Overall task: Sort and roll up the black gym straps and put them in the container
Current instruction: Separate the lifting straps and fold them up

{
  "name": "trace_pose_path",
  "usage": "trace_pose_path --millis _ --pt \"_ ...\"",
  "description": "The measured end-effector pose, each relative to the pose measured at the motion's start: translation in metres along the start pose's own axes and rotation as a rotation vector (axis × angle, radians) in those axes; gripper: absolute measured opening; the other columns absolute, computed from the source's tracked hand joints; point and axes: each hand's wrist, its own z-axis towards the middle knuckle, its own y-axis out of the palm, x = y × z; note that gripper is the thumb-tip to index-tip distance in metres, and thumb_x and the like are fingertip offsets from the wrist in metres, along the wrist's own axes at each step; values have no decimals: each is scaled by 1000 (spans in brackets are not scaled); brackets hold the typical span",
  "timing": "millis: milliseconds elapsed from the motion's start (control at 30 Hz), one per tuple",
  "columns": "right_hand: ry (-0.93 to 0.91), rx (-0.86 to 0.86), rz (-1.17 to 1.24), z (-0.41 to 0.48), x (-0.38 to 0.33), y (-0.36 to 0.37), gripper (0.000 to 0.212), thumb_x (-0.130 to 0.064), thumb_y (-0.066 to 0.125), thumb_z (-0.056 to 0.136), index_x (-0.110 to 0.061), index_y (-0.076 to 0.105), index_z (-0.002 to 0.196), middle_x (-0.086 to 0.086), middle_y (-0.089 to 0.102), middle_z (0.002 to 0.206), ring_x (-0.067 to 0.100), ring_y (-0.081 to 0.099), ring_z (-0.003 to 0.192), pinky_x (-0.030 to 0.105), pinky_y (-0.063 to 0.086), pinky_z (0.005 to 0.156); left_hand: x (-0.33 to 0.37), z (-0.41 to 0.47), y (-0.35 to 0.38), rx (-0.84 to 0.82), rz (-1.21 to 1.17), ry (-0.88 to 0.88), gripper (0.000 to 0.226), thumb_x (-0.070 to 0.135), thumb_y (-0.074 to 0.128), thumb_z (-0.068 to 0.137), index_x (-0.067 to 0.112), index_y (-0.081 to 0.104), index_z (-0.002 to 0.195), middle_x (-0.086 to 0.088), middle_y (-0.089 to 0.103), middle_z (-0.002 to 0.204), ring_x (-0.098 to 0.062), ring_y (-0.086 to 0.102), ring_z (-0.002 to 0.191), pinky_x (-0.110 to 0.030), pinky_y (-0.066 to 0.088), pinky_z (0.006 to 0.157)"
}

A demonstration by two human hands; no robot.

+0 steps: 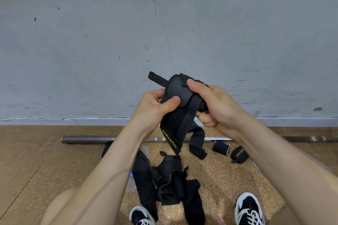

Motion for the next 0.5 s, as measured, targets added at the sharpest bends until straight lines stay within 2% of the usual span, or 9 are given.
trace_pose_path --millis 67,133,233,300,367,433,500 --pt "86 -26 123 0 1 1 50 -55 46 98 -18 56 66 4 39 55 10 15 39 18 8 42 0 0 1 70 62 35 50 46 88 65 10 72 96 -8 77 91 -22 74 86 -30 60 74" --pt "169 -70 247 0 2 0 52 -61 44 96 -19 61 70 3 36 55 8 14 39 16 7 40 -2 1 3 132 94 29 76 70 84 46 11 72 92 -4 77 87 -18 73 83 -28 58 70" --pt "263 -130 354 0 4 -1 50 -67 45 92 -20 58 80 1 32 55 6 15 37 15 9 36 -2 -1 8 73 -9 -50 90 76 82 37 6 68 92 -2 75 81 -14 71 78 -23 55 65" --pt "303 -167 373 0 5 -2 52 -70 45 90 -20 56 83 1 33 55 5 17 36 14 11 34 2 -5 12 8 -103 -98 81 69 82 43 4 66 89 -1 73 74 -11 70 69 -19 53 59" --pt "291 -168 309 1 4 -4 58 -73 41 90 -18 58 80 3 40 57 7 21 36 14 13 34 8 -8 17 33 -143 -110 59 57 72 59 4 66 84 0 73 69 -8 69 63 -17 51 56" --pt "197 -64 89 1 3 -5 60 -73 36 93 -19 59 83 4 50 65 11 33 41 17 19 35 13 -8 21 105 -152 -120 43 46 64 69 5 68 82 -1 73 69 -10 70 63 -17 52 56" --pt "67 89 -142 2 2 -2 52 -69 33 96 -22 56 94 -1 54 72 11 47 52 22 32 42 12 -6 25 170 -134 -131 40 44 66 72 6 71 83 -6 76 77 -14 72 70 -20 54 59"
